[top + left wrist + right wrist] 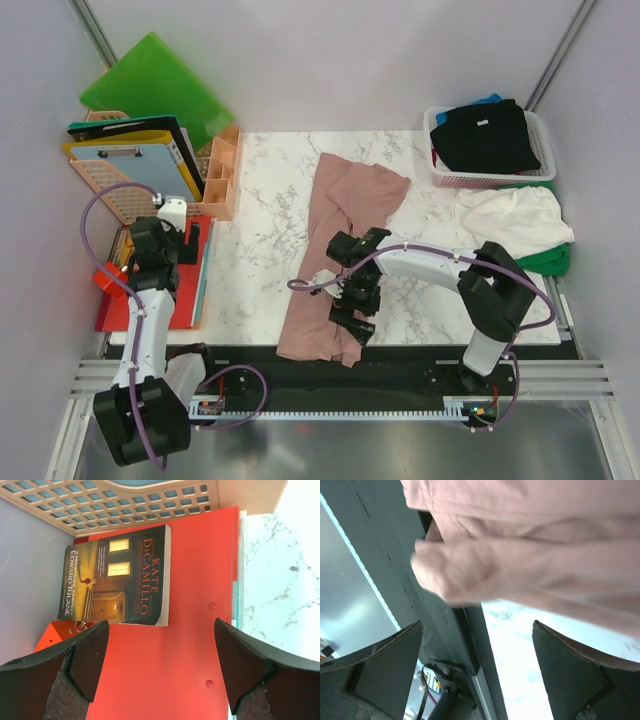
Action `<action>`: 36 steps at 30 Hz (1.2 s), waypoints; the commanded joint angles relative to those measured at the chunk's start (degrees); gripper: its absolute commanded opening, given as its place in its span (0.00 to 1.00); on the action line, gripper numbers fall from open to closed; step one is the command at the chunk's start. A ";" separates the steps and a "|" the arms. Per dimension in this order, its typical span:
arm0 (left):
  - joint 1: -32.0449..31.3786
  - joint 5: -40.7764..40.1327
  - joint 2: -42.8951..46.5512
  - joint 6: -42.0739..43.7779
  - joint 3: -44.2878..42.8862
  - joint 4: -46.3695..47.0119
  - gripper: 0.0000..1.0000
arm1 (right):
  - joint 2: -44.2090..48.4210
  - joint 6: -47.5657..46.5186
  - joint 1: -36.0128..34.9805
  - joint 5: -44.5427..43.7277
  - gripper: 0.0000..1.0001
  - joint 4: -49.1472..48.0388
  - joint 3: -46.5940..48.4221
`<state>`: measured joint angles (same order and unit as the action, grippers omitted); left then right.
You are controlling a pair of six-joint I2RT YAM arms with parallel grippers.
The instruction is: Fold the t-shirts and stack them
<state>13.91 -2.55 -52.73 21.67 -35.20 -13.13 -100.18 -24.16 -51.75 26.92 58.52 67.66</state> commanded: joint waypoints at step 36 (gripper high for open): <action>0.33 9.84 3.34 2.68 -4.44 -9.99 0.92 | -31.03 20.20 24.94 -28.07 0.98 -12.38 59.08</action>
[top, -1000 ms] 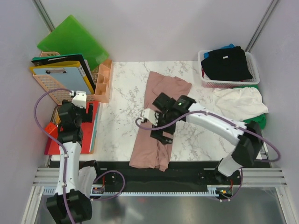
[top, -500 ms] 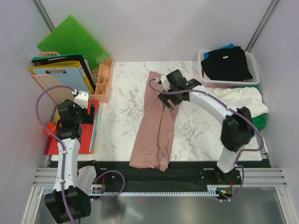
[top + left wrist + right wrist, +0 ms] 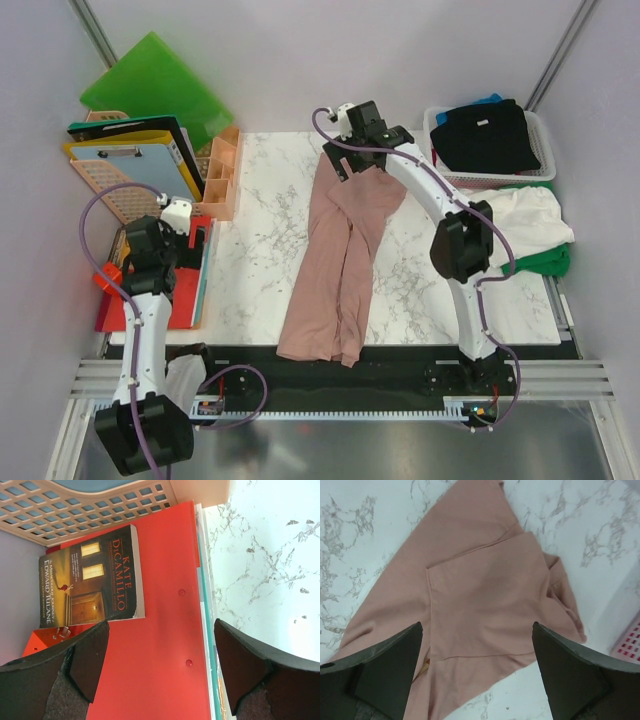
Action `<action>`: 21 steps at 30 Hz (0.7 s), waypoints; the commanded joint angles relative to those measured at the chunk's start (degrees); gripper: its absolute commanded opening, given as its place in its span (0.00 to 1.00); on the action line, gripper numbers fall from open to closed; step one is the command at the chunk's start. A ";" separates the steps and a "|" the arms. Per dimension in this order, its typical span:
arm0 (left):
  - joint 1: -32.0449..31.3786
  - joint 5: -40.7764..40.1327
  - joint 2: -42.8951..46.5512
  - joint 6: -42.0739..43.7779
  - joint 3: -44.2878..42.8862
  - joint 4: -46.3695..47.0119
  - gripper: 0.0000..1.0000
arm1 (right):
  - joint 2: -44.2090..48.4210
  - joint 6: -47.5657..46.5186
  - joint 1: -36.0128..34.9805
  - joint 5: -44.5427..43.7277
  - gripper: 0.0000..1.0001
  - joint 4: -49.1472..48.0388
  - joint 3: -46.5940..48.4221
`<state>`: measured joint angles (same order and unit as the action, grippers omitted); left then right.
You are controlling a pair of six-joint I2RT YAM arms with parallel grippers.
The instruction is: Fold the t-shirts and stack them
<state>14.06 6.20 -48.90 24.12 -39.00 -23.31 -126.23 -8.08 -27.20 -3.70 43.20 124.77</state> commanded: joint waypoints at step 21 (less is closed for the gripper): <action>0.17 0.92 -1.10 0.67 1.56 0.20 0.92 | -13.15 8.08 4.96 7.49 0.98 -0.75 -0.51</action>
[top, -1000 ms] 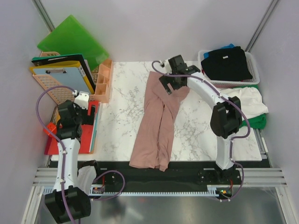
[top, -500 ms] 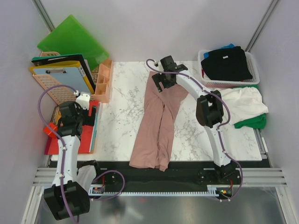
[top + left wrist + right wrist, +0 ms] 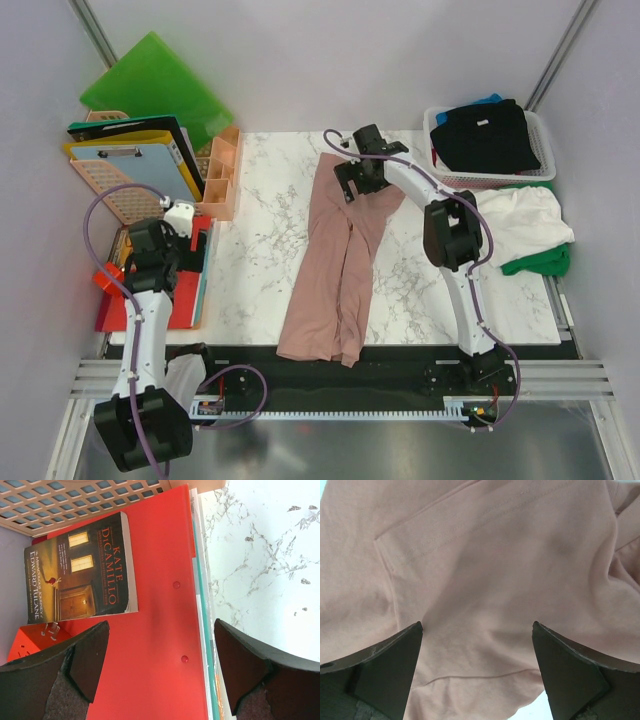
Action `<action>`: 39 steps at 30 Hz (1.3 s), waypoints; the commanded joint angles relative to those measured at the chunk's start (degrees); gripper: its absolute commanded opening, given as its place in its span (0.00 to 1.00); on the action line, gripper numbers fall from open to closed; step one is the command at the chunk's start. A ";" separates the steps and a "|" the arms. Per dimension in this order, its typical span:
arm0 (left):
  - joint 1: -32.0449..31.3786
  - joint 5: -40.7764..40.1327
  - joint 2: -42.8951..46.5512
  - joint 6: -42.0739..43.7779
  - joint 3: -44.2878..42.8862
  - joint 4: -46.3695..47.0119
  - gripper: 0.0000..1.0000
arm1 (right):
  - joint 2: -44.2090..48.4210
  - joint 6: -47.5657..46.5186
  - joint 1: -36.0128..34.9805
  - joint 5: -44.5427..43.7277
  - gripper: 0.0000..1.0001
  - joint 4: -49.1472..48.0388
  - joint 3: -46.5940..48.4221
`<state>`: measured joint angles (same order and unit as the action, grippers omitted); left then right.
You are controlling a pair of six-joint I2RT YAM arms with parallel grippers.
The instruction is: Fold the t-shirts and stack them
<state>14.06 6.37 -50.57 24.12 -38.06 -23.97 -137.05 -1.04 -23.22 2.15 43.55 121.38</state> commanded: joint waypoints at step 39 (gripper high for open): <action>0.17 -3.38 -1.20 1.19 3.08 0.32 0.91 | -13.15 0.77 2.57 -21.05 0.98 -24.91 10.81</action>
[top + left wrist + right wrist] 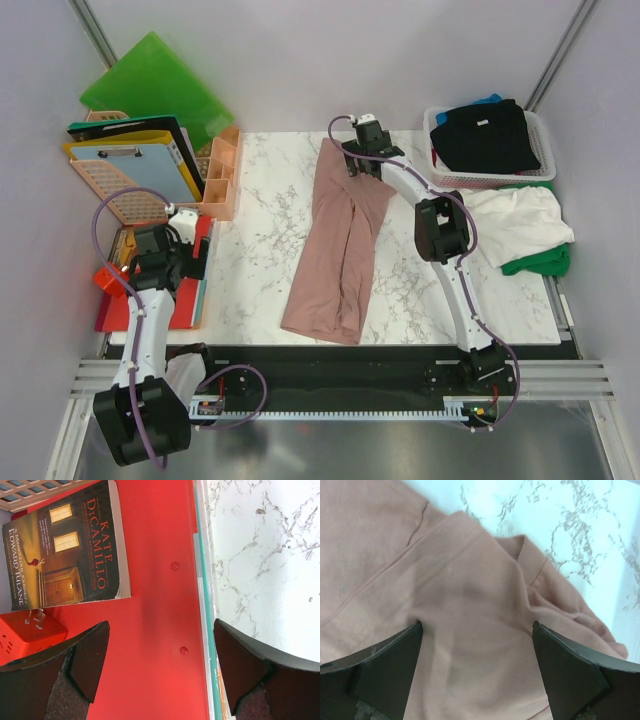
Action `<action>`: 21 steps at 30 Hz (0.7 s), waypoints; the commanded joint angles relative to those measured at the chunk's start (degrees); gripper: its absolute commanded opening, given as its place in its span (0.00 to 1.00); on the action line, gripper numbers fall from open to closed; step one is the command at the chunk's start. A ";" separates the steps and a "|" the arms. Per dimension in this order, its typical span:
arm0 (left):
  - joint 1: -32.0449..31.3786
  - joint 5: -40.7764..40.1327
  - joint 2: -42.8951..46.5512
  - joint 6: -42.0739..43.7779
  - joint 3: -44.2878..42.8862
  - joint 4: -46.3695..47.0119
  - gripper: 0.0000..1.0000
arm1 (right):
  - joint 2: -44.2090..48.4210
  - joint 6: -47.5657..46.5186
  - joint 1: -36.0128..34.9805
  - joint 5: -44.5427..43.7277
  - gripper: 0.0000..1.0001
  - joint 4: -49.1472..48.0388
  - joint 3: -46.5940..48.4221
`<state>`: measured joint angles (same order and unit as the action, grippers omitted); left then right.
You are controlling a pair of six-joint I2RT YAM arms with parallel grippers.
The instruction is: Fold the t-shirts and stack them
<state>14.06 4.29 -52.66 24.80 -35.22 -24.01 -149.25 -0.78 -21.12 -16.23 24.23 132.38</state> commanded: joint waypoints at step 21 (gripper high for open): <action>0.26 -0.34 2.13 0.08 1.74 0.63 0.91 | 30.45 -3.33 0.82 37.49 0.98 30.85 -13.13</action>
<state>14.06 3.16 -51.62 24.82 -33.67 -24.34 -115.85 -0.08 -20.45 0.10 27.66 113.73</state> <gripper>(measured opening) 0.916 0.982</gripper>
